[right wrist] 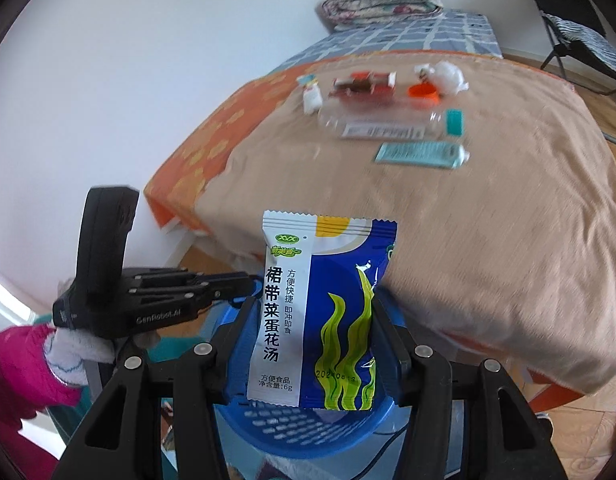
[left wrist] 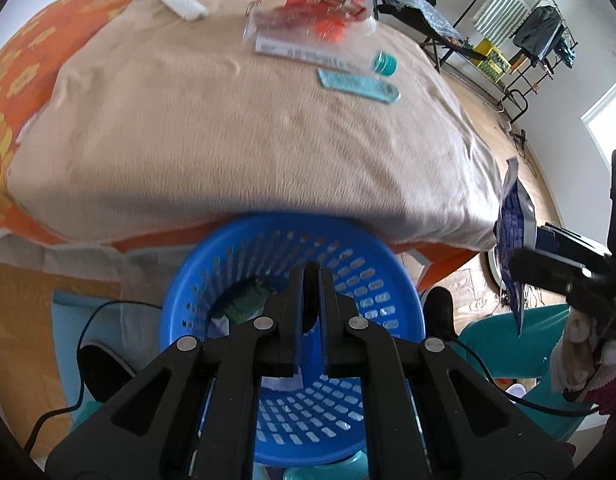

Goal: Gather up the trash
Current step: 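Carry hair tie and packet over the blue basket and open both grippers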

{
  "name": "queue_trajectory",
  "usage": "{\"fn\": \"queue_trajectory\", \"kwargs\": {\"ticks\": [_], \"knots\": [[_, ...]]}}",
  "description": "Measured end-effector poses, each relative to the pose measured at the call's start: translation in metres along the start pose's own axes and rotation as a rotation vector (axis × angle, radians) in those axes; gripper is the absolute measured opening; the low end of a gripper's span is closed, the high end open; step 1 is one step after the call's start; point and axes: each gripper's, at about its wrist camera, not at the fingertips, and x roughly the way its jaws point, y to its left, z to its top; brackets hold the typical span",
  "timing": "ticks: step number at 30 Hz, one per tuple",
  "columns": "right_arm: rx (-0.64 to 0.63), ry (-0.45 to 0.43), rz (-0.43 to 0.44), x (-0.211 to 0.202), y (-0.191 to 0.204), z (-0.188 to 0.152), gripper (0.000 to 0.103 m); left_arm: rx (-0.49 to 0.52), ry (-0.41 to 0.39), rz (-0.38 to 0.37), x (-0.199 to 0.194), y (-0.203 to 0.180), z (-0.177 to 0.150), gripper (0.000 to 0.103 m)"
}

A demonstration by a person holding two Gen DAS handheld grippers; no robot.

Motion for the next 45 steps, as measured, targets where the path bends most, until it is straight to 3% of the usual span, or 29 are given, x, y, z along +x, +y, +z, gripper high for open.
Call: {"fn": "queue_trajectory", "kwargs": {"ticks": [16,25,26,28,29,35,39,45], "knots": [[-0.056,0.147,-0.013,0.041,0.014,-0.037,0.057,0.008,0.113,0.013,0.027,0.0,-0.041,0.005],[-0.056,0.165,-0.039,0.051,0.016,-0.038,0.059,0.032,0.119,0.045,0.029,-0.004,-0.045,0.006],[-0.054,0.166,-0.043,0.051,0.016,-0.038,0.06,0.032,0.122,0.048,0.029,-0.003,-0.045,0.011],[-0.051,0.169,-0.049,0.051,0.016,-0.037,0.065,0.032,0.119,0.053,0.029,-0.003,-0.046,0.034],[-0.049,0.169,-0.052,0.051,0.016,-0.038,0.068,0.032,0.115,0.054,0.028,-0.002,-0.046,0.037],[-0.038,0.155,-0.068,0.047,0.016,-0.039,0.082,0.034,0.121,0.063,0.029,-0.004,-0.046,0.04],[-0.023,0.146,-0.072,0.044,0.015,-0.038,0.084,0.034,0.118,0.071,0.029,-0.005,-0.046,0.05],[-0.008,0.146,-0.082,0.044,0.012,-0.036,0.084,0.032,0.121,0.071,0.029,-0.004,-0.045,0.05]]}}
